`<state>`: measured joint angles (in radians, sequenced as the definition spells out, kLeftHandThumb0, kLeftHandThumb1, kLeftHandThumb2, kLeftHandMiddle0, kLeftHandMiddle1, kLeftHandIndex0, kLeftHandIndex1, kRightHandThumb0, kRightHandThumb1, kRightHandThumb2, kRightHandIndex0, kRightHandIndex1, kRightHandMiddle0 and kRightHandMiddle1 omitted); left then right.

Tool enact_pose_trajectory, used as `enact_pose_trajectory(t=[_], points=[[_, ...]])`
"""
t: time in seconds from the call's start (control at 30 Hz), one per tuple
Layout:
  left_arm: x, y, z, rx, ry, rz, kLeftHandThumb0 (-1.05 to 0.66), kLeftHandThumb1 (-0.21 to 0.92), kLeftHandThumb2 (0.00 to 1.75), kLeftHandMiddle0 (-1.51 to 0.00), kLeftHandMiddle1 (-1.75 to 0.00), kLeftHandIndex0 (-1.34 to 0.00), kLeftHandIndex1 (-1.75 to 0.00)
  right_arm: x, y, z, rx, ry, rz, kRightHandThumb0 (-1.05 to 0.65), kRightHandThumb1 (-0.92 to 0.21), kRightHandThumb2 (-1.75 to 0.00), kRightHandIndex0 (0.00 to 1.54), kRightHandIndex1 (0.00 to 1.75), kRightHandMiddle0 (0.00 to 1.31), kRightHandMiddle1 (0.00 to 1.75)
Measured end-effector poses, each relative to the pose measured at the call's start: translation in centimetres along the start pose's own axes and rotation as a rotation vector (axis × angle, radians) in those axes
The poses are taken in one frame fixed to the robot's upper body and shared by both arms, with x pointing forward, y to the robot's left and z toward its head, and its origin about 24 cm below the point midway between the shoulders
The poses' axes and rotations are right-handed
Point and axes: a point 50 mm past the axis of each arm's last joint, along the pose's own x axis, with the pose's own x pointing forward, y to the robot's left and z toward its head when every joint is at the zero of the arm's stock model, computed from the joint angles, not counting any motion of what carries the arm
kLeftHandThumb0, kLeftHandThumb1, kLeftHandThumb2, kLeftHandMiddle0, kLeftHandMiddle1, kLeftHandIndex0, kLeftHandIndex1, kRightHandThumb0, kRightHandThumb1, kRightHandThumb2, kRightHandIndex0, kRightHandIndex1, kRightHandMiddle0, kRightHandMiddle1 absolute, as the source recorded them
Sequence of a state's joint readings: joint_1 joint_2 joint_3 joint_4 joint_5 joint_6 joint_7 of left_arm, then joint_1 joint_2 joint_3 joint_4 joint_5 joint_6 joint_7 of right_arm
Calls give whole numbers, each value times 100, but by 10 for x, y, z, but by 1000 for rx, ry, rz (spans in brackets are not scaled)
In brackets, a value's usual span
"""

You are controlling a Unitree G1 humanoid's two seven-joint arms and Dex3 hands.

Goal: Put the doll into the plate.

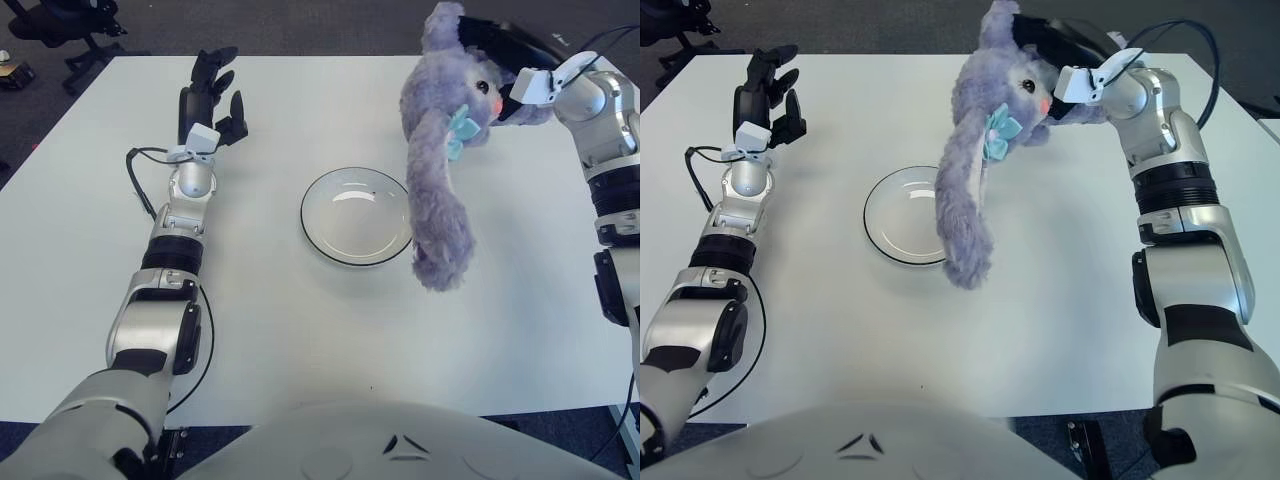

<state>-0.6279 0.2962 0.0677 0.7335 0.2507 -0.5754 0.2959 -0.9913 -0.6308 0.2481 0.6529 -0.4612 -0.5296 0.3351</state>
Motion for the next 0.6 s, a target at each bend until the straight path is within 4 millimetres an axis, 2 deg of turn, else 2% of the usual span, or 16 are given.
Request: enact_pose_trajectory(t=[0.17, 0.6], points=[[-4, -2, -5, 3, 20, 9, -64, 92, 83, -43, -66, -20, -80, 5, 6, 4, 4, -42, 21, 42, -47, -111, 48, 175, 57, 175], [-7, -9, -7, -10, 31, 8, -65, 92, 83, -42, -70, -19, -82, 16, 26, 21, 46, -174, 60, 43, -43, -117, 51, 175, 57, 175]])
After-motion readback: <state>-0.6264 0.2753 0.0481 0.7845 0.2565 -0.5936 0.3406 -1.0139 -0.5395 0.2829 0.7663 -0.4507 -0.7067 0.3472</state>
